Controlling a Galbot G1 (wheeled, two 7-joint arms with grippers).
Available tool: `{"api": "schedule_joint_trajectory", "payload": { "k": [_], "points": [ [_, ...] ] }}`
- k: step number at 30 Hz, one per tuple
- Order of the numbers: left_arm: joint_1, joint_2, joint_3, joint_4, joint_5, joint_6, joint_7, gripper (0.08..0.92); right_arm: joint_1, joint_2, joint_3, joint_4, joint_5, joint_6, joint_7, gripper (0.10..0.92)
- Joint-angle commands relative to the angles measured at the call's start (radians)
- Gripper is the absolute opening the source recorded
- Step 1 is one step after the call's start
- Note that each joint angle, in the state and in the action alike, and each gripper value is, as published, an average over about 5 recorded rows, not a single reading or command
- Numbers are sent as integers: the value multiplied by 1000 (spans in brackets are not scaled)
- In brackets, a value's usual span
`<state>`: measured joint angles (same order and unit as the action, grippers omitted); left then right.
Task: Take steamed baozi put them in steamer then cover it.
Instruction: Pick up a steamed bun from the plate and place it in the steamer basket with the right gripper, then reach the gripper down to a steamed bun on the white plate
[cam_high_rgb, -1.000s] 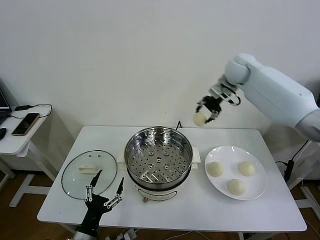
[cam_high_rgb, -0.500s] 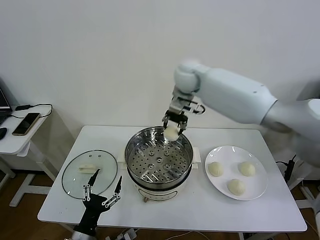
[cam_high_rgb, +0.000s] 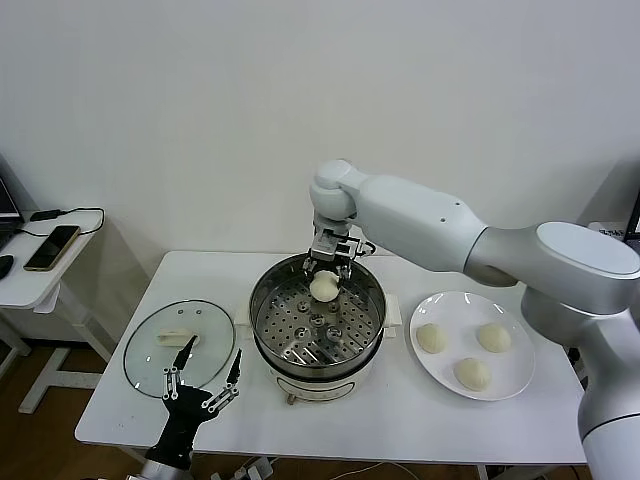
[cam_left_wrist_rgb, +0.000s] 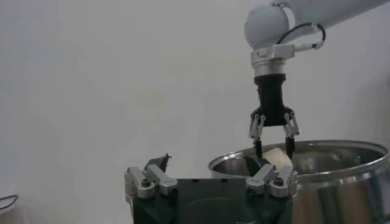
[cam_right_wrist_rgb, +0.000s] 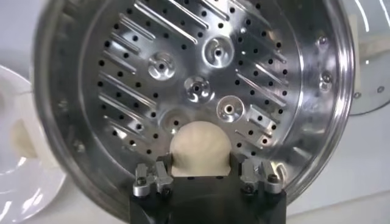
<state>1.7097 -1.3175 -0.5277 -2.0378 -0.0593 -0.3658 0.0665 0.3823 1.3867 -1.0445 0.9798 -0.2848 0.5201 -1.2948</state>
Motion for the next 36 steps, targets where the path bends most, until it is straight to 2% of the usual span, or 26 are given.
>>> {"api": "schedule_joint_trajectory", "payload": {
  "k": [1,9,16,23,28,36],
  "points": [
    [-2,1,0,3,0,0,-1,823,-31,38,11,-51,-69,20,26,669],
    [-3,1,2,2,-1,0,-1,823,-17,25,23,-25,-20,12,14,815],
    [-4,0,6,-3,-1,1,-1,823,102,-133,25,115,213,-111,-55,823],
    [-10,1,13,-2,1,3,-1,823,306,-377,-81,163,461,-402,-74,823],
    [-15,4,17,-3,2,5,0,823,348,-507,-223,136,591,-550,-26,823],
    [-16,7,18,-7,2,7,-1,823,216,-626,-348,136,678,-625,84,823]
  ]
}}
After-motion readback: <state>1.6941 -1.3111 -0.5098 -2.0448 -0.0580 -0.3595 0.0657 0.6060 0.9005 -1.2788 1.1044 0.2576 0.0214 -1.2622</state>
